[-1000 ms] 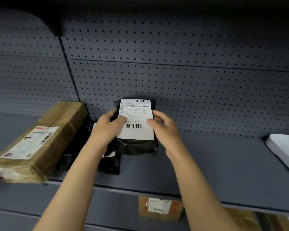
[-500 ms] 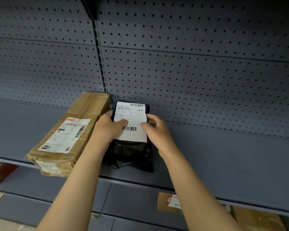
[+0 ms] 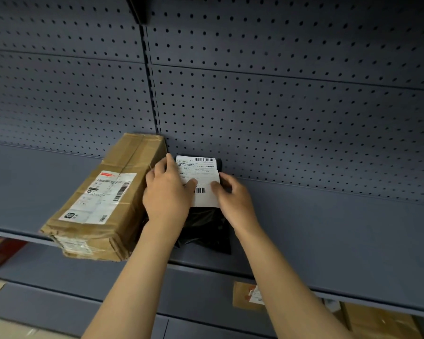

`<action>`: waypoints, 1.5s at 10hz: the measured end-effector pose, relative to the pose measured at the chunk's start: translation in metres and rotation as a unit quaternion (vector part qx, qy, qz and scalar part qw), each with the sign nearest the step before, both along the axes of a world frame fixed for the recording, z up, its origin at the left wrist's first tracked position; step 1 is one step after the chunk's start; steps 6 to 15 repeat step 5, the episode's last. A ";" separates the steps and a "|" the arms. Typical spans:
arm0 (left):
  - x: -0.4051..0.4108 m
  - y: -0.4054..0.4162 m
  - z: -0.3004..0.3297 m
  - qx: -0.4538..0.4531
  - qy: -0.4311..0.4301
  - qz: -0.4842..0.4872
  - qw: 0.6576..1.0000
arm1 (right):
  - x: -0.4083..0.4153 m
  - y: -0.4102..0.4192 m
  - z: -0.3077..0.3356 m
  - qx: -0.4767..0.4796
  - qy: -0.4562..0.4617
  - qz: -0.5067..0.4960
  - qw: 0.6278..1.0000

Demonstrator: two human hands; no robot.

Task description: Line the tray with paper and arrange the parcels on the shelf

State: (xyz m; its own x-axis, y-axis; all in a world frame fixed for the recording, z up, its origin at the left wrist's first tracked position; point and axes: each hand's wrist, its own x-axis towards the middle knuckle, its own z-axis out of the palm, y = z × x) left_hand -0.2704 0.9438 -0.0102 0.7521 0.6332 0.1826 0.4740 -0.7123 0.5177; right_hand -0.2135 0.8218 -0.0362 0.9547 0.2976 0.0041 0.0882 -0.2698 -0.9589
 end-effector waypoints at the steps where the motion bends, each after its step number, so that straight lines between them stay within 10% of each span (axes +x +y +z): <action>1: 0.000 -0.013 0.003 0.063 -0.085 -0.017 0.994 | -0.001 -0.010 0.005 0.022 0.003 -0.011 1.000; 5: 0.021 -0.128 0.047 -0.286 -0.317 -0.143 0.893 | -0.005 -0.145 0.067 0.105 -0.061 -0.082 0.989; 15: 0.021 -0.128 0.047 -0.286 -0.317 -0.143 0.893 | -0.005 -0.145 0.067 0.105 -0.061 -0.082 0.989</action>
